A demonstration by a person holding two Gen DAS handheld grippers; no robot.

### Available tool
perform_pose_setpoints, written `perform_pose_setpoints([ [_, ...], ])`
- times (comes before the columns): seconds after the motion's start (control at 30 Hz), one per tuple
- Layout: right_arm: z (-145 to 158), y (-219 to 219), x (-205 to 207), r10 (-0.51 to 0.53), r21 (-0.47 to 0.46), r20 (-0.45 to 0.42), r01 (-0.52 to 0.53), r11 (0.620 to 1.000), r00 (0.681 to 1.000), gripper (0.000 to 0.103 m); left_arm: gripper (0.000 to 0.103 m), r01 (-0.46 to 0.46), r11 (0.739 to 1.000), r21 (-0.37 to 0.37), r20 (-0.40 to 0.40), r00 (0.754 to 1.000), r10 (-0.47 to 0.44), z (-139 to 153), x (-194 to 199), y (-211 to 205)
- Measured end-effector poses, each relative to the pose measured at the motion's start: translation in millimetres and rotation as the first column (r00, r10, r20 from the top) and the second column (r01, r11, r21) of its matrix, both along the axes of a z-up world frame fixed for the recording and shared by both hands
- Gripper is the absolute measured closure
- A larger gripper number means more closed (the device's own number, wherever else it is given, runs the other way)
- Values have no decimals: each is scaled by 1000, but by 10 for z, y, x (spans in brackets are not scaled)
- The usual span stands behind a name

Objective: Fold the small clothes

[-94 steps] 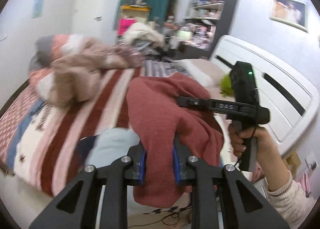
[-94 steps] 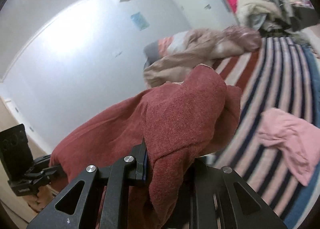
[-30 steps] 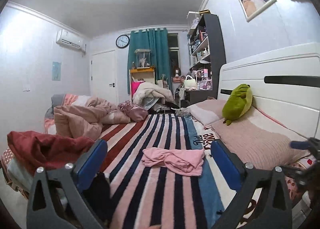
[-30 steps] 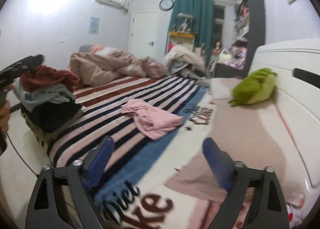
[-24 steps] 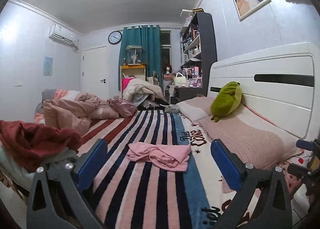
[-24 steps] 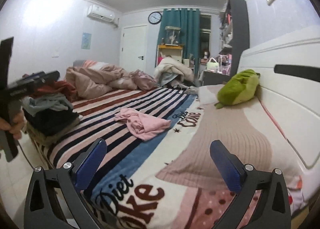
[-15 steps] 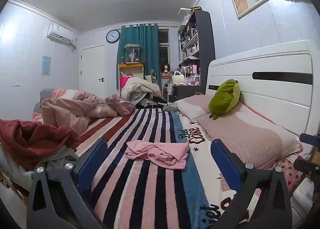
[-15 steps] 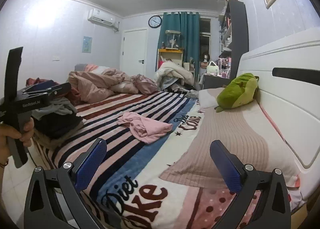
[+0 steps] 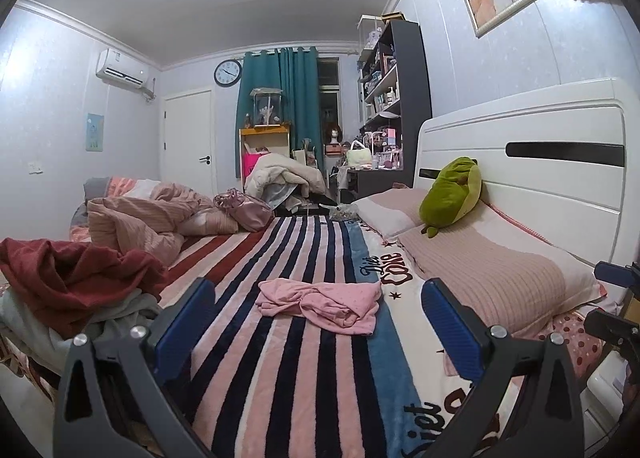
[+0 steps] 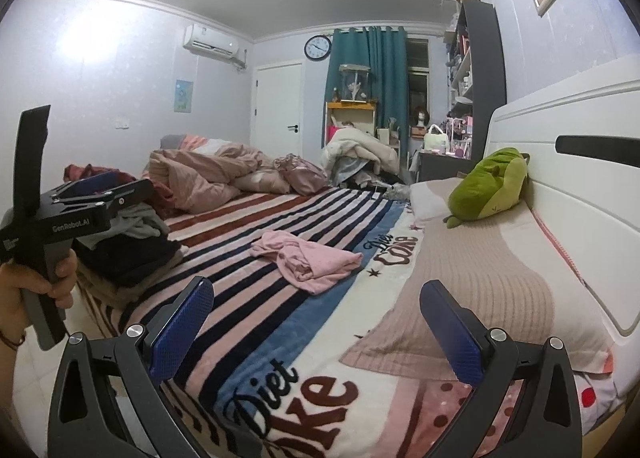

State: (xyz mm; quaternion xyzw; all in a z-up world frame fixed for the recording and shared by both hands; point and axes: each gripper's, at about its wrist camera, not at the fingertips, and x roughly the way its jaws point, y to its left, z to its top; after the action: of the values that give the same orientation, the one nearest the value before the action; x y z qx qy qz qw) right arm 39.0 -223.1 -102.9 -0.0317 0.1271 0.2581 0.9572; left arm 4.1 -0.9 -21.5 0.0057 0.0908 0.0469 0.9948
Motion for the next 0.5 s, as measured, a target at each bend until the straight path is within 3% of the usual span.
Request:
perform_pose_setpoints([
  [0.5, 161, -19, -74, 38, 74, 18, -40, 996, 999, 0, 1, -6, 1000, 21, 17, 1000, 6, 75, -113, -57],
])
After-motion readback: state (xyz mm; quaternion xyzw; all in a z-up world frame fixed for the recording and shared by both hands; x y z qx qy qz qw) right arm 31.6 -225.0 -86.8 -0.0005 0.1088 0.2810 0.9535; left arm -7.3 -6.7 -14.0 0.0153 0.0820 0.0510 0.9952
